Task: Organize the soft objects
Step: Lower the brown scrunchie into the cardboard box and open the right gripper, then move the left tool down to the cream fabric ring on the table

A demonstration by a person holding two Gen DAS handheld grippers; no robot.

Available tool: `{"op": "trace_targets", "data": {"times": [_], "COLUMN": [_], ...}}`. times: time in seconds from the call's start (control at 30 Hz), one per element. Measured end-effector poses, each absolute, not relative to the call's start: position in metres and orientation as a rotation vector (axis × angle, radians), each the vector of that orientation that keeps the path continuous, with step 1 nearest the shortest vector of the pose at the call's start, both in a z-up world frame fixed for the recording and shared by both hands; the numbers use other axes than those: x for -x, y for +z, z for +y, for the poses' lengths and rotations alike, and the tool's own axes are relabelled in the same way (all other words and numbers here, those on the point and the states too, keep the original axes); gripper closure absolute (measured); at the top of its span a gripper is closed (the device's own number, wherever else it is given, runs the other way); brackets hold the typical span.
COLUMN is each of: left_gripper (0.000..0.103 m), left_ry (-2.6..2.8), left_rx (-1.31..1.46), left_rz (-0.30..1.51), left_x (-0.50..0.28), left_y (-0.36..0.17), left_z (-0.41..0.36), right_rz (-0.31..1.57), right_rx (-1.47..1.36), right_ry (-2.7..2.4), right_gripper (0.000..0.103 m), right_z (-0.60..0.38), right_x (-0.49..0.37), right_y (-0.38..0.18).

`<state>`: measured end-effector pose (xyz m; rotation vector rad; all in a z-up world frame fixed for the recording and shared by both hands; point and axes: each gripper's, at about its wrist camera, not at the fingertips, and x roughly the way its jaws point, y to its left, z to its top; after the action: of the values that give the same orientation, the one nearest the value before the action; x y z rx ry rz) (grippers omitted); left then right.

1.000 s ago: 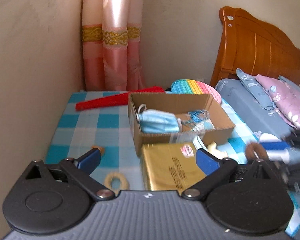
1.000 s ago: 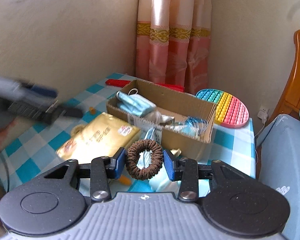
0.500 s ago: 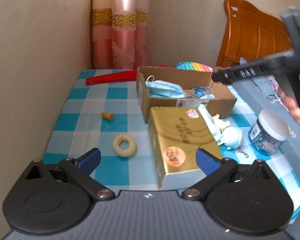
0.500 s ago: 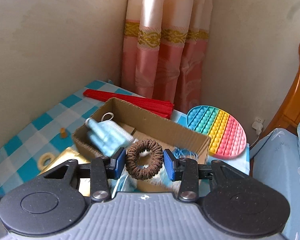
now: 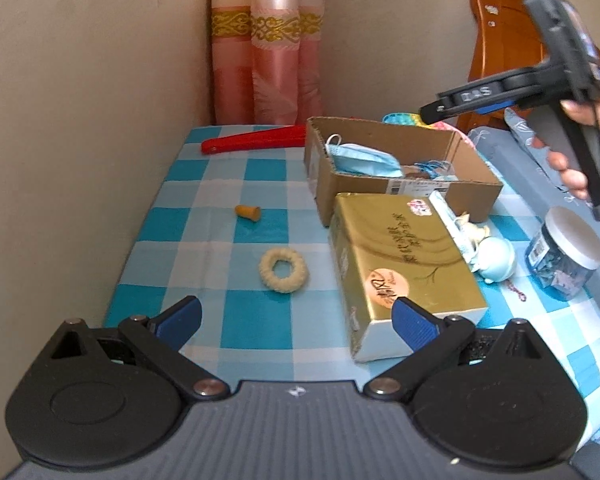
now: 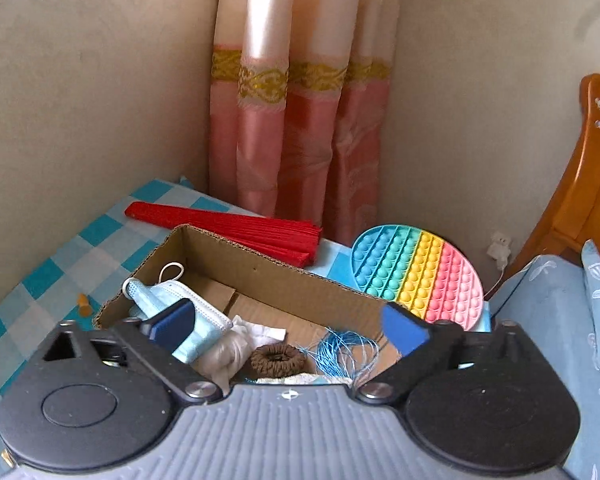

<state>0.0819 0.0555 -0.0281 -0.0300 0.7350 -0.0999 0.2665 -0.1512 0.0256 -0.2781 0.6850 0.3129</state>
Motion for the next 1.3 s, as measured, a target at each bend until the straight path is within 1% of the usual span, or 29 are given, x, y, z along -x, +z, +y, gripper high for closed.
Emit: {"op": "trace_targets", "data": {"times": [0.27, 0.5, 0.9, 1.3], "left_gripper": [0.002, 0.002, 0.002, 0.002], "left_ry": [-0.086, -0.066, -0.020, 0.013], "left_rx": [0.035, 0.022, 0.007, -0.027], "left_rz": [0.731, 0.713, 0.713, 0.722], "left_x": [-0.075, -0.064, -0.057, -0.063], "left_y": [-0.028, -0.023, -0.025, -0.033], "left_z": [0.059, 0.060, 0.064, 0.063], "right_rz": [0.677, 0.695, 0.724, 0.795], "right_rx": [0.235, 0.211, 0.237, 0.316], "right_ry": [0.312, 0.297, 0.280, 0.304], "right_gripper": [0.000, 0.000, 0.000, 0.000], "right_z": [-0.163, -0.165, -0.173, -0.166], "right_x": [-0.225, -0.181, -0.112, -0.088], "right_y": [0.039, 0.037, 0.003, -0.040]}}
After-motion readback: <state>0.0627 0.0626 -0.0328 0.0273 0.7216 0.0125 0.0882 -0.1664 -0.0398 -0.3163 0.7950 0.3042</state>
